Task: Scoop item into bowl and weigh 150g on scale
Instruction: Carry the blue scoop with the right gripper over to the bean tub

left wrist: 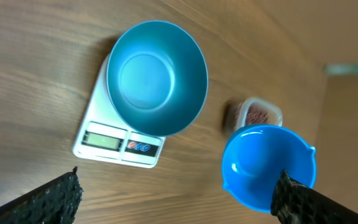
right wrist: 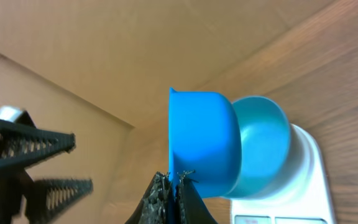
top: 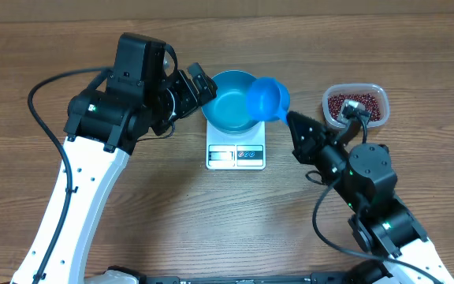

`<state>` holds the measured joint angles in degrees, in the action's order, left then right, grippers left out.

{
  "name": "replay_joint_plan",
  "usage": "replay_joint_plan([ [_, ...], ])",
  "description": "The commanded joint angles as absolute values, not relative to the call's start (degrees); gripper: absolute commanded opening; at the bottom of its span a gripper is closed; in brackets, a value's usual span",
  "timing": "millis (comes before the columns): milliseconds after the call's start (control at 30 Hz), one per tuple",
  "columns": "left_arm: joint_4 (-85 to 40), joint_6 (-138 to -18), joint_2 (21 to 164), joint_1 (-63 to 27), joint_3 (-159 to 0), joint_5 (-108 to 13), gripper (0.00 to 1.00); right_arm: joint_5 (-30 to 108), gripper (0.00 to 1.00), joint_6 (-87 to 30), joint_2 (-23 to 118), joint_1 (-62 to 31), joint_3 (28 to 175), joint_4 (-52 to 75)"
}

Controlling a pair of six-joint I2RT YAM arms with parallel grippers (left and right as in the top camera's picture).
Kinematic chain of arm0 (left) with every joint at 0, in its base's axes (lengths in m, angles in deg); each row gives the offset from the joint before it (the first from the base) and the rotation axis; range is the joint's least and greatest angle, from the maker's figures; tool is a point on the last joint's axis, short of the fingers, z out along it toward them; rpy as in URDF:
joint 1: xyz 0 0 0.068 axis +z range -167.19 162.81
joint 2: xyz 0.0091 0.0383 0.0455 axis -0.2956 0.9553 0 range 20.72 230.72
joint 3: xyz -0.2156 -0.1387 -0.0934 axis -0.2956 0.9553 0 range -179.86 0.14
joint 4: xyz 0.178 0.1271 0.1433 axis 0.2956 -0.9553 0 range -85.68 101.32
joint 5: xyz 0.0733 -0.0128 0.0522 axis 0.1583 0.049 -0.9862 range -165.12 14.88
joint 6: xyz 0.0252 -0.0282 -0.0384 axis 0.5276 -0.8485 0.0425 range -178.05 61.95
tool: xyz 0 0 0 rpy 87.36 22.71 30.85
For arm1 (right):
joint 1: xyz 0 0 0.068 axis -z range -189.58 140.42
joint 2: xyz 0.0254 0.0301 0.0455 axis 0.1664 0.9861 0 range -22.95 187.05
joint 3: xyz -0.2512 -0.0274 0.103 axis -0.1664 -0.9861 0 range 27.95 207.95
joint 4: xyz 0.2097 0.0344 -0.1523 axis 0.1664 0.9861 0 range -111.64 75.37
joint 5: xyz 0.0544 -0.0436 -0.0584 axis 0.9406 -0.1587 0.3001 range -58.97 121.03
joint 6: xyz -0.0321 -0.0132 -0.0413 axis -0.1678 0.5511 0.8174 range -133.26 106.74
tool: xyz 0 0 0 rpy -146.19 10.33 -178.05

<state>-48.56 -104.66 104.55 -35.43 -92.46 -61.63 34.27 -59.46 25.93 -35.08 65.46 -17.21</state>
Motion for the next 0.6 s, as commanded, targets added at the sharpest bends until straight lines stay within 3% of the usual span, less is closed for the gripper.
replay_joint_plan([
  [0,-48.76,-88.83,103.39,-35.17,-93.58,-61.54,0.99,35.08,0.04,-54.43,22.87,-34.79,66.71,-14.78],
  [233,-50.79,-75.78,103.43,-35.17,-93.58,-61.58,1.0,35.67,0.04,-48.94,20.53,-34.79,68.96,-7.33],
  [567,-51.99,-75.78,103.48,-35.17,-93.55,-61.58,1.0,34.71,0.04,-45.73,20.57,-34.31,76.68,5.17],
])
